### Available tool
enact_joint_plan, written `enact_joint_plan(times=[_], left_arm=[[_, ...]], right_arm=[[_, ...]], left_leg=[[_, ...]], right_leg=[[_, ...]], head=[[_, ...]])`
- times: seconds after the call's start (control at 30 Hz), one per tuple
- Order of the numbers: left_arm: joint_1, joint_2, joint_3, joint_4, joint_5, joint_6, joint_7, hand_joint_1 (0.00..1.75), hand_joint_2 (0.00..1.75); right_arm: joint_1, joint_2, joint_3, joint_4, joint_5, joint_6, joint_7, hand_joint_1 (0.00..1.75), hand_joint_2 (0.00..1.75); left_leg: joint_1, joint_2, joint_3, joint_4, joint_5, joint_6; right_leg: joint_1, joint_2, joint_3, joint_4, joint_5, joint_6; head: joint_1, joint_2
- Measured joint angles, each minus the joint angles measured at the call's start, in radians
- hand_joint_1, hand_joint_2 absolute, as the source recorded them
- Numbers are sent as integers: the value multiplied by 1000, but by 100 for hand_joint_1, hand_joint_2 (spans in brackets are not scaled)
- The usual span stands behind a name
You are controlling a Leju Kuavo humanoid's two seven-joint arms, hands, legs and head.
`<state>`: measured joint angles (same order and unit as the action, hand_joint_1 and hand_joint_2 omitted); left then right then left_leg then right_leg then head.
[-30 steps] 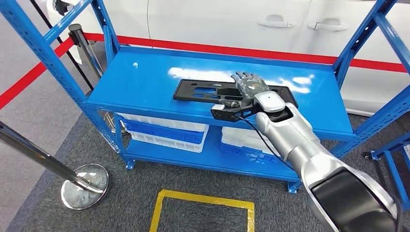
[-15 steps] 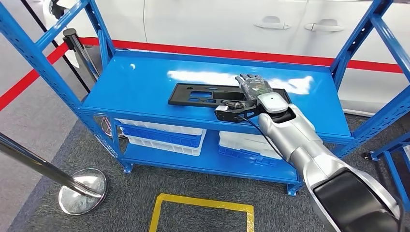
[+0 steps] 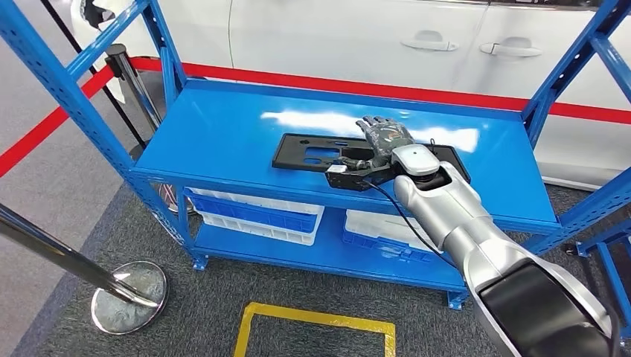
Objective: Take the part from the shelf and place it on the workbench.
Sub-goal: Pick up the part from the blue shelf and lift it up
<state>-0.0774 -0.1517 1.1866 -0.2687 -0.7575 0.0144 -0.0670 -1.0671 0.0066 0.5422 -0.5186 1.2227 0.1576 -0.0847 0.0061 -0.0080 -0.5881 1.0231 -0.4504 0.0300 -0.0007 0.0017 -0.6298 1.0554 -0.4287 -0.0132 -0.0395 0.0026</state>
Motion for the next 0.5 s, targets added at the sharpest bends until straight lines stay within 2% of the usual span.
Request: enact_joint_plan(times=[0.07, 0.13, 0.17, 0.2, 0.27, 0.3, 0.33, 0.37, 0.43, 0.47, 0.5], left_arm=[[-2, -1, 0, 0, -2, -2, -2, 0, 0], [-3, 0, 0, 0, -4, -3, -6, 0, 0], [-3, 0, 0, 0, -3, -4, -9, 0, 0], [-3, 1, 1, 0, -2, -5, -11, 0, 0], [-2, 1, 2, 0, -1, -6, -11, 0, 0], [-2, 2, 4, 0, -1, -6, -10, 0, 0], [-2, 2, 6, 0, 0, -6, -10, 0, 0], [-2, 3, 8, 0, 0, -6, -10, 0, 0], [-1, 4, 10, 0, 0, -6, -11, 0, 0], [0, 4, 10, 0, -1, -7, -12, 0, 0], [-1, 4, 11, 0, -3, -9, -13, 0, 0]], right_arm=[[-1, 0, 1, 0, -1, 0, -1, 0, 0], [-1, 0, 2, 0, -4, 0, -3, 0, 0], [-1, 0, 2, 0, -7, 0, -4, 0, 0], [-1, 1, 2, 1, -10, 0, -5, 0, 0], [1, 2, 3, 3, -17, 1, -9, 0, 0], [4, 3, 4, 5, -19, 3, -10, 0, 0], [6, 3, 5, 7, -22, 5, -10, 0, 0], [8, 3, 6, 8, -24, 8, -11, 0, 0], [8, 4, 7, 10, -30, 13, -14, 0, 0], [6, 4, 7, 11, -32, 16, -16, 0, 0], [4, 4, 7, 12, -34, 19, -20, 0, 0]], left_leg=[[1, 1, -1, -1, -1, -9], [2, 2, -3, 7, -12, -18], [2, 2, -12, 30, -27, -23], [4, 2, -33, 76, -50, -27], [8, 2, -100, 204, -101, -37], [11, 2, -132, 255, -113, -42], [13, 3, -148, 272, -105, -45], [16, 3, -144, 251, -78, -48], [20, 5, -91, 126, -5, -52], [20, 4, -64, 67, 16, -50], [18, 4, -47, 31, 25, -47]], right_leg=[[4, -1, 10, -20, -5, -4], [-3, -2, 19, -32, -3, -9], [-7, -2, 25, -39, -1, -13], [-11, -3, 31, -44, -1, -17], [-11, -2, 34, -43, -4, -21], [-11, -2, 34, -42, -7, -21], [-12, -2, 35, -39, -10, -20], [-13, -2, 36, -35, -15, -18], [-16, -2, 40, -25, -26, -10], [-16, -2, 40, -18, -32, -4], [-15, -1, 39, -14, -36, 1]], head=[[-1, 0], [-1, 0], [-2, 0], [-3, 0], [-4, 0], [-4, 0], [-4, 0], [-4, 0], [-4, 0], [-4, 0], [-4, 0]])
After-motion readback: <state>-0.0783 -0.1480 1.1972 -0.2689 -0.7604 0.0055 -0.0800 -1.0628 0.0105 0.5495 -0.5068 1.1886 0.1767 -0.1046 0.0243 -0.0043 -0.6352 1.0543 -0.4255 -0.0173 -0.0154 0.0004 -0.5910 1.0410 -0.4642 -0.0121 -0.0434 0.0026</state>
